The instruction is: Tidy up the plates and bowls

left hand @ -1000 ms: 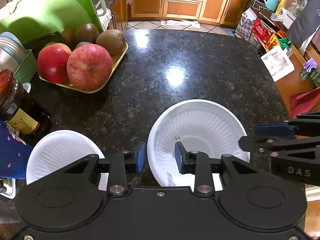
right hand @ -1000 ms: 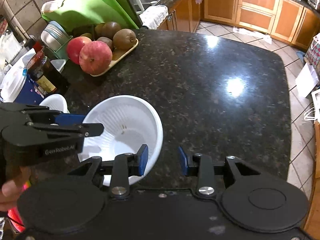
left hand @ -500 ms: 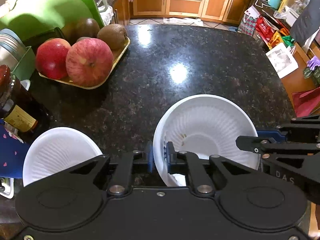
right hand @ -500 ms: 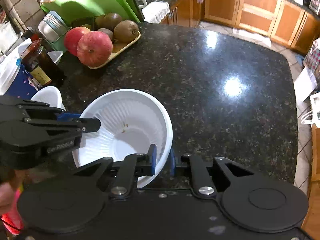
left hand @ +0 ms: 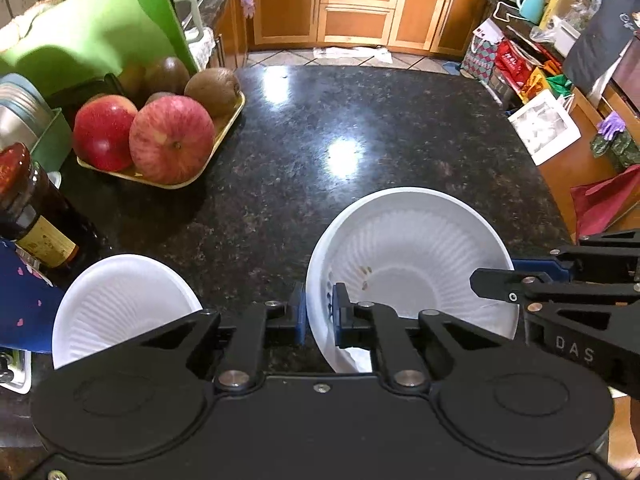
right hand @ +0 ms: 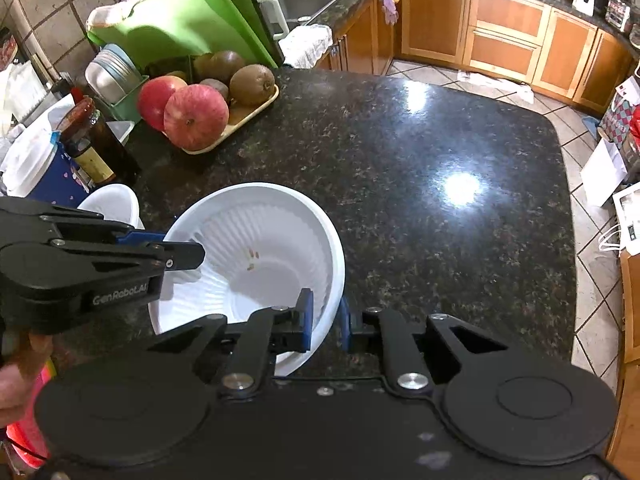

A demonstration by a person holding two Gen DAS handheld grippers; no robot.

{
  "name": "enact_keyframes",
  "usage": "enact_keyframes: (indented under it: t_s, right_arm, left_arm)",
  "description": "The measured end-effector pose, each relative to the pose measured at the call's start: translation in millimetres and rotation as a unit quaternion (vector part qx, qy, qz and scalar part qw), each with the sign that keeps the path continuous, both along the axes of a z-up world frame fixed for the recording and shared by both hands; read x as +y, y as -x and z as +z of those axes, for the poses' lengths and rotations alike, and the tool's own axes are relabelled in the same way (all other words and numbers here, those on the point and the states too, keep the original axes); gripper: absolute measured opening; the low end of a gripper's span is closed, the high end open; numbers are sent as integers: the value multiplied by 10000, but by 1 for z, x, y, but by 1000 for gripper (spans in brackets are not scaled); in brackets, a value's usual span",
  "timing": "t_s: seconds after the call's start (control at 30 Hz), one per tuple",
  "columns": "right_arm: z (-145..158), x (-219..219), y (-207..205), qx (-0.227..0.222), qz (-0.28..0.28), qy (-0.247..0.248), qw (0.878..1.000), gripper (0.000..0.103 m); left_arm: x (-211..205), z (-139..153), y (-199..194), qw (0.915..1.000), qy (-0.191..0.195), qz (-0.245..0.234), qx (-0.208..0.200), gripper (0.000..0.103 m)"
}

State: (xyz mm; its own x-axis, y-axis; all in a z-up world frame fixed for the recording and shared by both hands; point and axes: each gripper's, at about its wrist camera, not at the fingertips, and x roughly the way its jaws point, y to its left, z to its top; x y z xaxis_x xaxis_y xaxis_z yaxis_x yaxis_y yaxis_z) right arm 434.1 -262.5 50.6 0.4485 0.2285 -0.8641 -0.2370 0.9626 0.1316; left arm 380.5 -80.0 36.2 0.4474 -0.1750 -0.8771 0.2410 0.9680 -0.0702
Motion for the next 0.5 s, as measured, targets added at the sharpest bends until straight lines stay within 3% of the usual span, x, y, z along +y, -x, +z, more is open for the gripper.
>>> enact_keyframes:
  t_s: [0.5]
  right_arm:
    - [52, 11, 76, -519, -158, 119, 9985, 16]
  left_arm:
    - [2, 47, 63, 9981, -67, -273, -542, 17]
